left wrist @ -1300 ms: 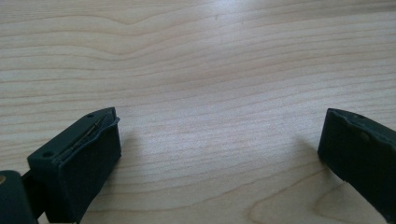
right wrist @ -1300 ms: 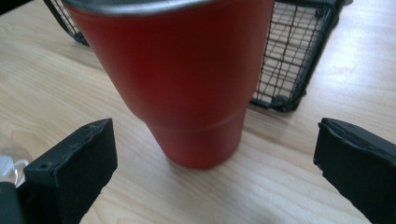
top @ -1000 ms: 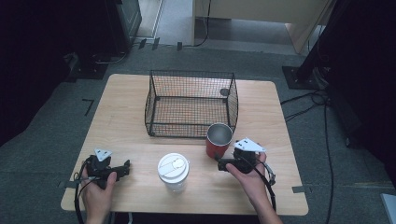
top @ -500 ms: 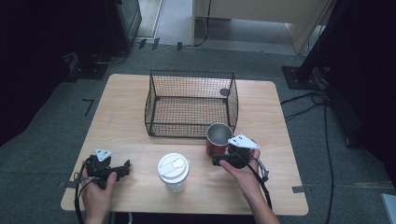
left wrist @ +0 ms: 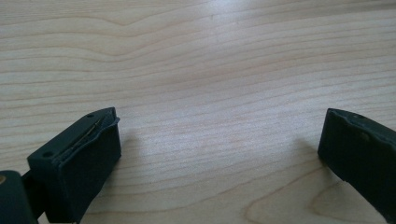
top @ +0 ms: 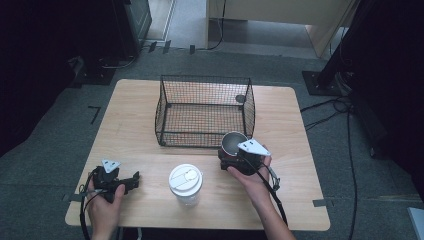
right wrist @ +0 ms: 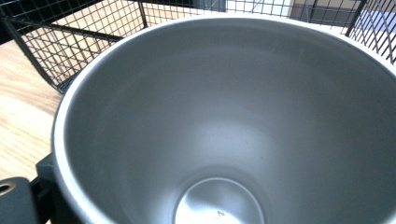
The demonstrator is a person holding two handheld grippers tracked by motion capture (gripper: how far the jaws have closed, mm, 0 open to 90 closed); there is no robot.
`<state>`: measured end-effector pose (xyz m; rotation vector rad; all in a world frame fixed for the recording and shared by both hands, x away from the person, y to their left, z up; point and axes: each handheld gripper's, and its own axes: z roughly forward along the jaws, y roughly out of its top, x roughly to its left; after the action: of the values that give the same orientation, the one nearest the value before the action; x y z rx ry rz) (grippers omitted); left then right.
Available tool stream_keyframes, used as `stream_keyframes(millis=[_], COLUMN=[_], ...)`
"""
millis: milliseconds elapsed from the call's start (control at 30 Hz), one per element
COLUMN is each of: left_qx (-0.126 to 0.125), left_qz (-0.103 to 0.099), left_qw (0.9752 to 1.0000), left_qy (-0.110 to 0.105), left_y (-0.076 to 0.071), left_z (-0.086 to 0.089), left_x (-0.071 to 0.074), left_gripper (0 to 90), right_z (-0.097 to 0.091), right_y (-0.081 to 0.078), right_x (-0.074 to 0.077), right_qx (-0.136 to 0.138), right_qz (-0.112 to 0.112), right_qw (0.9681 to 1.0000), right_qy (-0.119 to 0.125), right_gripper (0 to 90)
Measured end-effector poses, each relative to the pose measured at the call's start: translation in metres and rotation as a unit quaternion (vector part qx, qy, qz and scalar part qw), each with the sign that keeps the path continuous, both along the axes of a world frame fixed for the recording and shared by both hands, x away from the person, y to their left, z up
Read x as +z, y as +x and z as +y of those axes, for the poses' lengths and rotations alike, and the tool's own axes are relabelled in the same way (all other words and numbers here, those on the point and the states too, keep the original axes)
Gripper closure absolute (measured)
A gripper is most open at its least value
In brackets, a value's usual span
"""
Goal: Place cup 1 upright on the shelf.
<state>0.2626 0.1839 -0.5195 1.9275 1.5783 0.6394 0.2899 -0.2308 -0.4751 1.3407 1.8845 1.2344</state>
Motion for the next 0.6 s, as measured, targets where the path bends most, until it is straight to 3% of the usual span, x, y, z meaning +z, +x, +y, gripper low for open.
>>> stream_keyframes(millis=[333, 600], left_qx=[-0.001, -0.001], left_qz=[0.000, 0.000], left_qw=[1.0000, 1.0000], left_qy=[0.000, 0.000], left_y=[0.0000, 0.0000], left_z=[-0.0001, -0.0001], left_x=[0.0000, 0.0000], left_gripper=[0.0, 0.0], right_z=[0.0019, 0.0034], right_y=[-0.0026, -0.0070], right_x=[-0.0003, 0.0042], right_qx=[-0.004, 0.002], right_qz=[-0.011, -0.033], right_qw=[0.9999, 0.9994], right_qy=[-0.007, 0.006], right_gripper=[6.9, 7.0])
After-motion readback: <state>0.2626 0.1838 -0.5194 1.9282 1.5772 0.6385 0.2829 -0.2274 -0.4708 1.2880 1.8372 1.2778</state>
